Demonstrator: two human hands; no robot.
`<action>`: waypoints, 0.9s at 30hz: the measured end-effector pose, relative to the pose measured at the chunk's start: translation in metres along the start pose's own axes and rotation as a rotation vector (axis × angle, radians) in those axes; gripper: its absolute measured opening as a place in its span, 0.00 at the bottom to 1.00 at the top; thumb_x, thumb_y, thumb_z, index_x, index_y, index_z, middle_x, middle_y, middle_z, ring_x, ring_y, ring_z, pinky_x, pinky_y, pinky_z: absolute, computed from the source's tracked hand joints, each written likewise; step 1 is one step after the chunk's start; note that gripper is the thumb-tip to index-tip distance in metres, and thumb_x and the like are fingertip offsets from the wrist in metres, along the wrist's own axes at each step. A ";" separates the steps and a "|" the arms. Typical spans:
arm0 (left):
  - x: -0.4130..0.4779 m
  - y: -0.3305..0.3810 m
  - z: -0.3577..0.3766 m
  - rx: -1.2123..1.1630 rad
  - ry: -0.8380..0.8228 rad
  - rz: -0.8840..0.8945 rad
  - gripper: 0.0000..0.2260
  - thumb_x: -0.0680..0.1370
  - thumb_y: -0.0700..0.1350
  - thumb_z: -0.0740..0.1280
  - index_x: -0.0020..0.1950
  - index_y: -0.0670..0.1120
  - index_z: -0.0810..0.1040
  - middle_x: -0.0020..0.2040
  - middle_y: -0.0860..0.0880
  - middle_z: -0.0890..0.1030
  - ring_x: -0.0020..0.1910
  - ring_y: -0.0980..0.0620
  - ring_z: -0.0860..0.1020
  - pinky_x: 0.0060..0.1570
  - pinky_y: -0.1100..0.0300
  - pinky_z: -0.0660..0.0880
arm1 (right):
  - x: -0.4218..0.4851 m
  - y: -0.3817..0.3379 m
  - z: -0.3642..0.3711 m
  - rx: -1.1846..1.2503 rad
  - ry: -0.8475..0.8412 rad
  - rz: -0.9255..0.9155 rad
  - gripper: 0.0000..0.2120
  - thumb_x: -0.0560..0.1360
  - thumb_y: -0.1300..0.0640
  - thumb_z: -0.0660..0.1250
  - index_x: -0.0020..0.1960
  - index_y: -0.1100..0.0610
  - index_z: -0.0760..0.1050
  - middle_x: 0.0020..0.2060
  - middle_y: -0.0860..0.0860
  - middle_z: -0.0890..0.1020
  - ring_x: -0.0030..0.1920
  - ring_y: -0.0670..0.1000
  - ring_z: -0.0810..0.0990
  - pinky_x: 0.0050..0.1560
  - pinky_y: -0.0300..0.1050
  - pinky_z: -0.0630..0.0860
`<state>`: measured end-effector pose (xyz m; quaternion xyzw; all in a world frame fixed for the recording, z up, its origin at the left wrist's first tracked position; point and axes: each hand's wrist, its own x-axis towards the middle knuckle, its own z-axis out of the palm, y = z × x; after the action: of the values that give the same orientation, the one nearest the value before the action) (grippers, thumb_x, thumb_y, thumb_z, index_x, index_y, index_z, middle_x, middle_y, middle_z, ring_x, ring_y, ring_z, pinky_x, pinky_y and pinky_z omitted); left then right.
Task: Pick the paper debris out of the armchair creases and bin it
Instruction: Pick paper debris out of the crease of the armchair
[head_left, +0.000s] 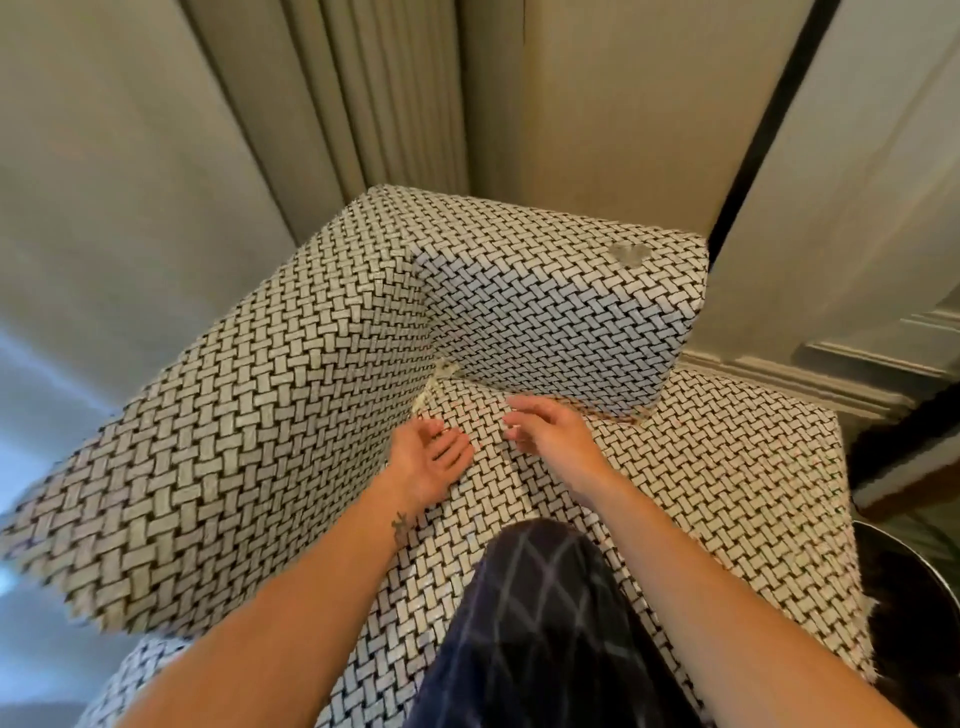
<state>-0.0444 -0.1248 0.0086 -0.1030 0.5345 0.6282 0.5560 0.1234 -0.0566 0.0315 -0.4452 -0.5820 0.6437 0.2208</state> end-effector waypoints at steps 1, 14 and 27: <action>0.006 0.002 -0.006 -0.004 0.009 -0.003 0.10 0.83 0.42 0.55 0.60 0.43 0.73 0.65 0.36 0.77 0.65 0.37 0.76 0.68 0.42 0.72 | 0.008 0.001 0.008 -0.023 -0.019 0.000 0.13 0.82 0.61 0.64 0.65 0.53 0.78 0.57 0.50 0.83 0.56 0.50 0.82 0.59 0.46 0.81; 0.051 0.040 -0.028 0.194 -0.097 -0.132 0.20 0.86 0.49 0.51 0.64 0.36 0.74 0.53 0.35 0.85 0.52 0.39 0.84 0.53 0.47 0.80 | 0.107 0.014 0.062 -0.289 -0.127 0.012 0.23 0.81 0.57 0.65 0.75 0.54 0.67 0.51 0.54 0.84 0.49 0.63 0.83 0.54 0.60 0.81; 0.068 0.033 -0.028 0.142 -0.018 -0.113 0.26 0.85 0.56 0.53 0.60 0.34 0.77 0.50 0.31 0.84 0.44 0.38 0.85 0.55 0.39 0.80 | 0.187 0.010 0.096 -0.810 -0.084 -0.029 0.20 0.79 0.47 0.68 0.68 0.52 0.74 0.44 0.46 0.82 0.47 0.50 0.82 0.56 0.52 0.78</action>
<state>-0.1089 -0.1006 -0.0334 -0.0874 0.5660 0.5573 0.6012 -0.0487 0.0379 -0.0441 -0.4610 -0.8033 0.3768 0.0127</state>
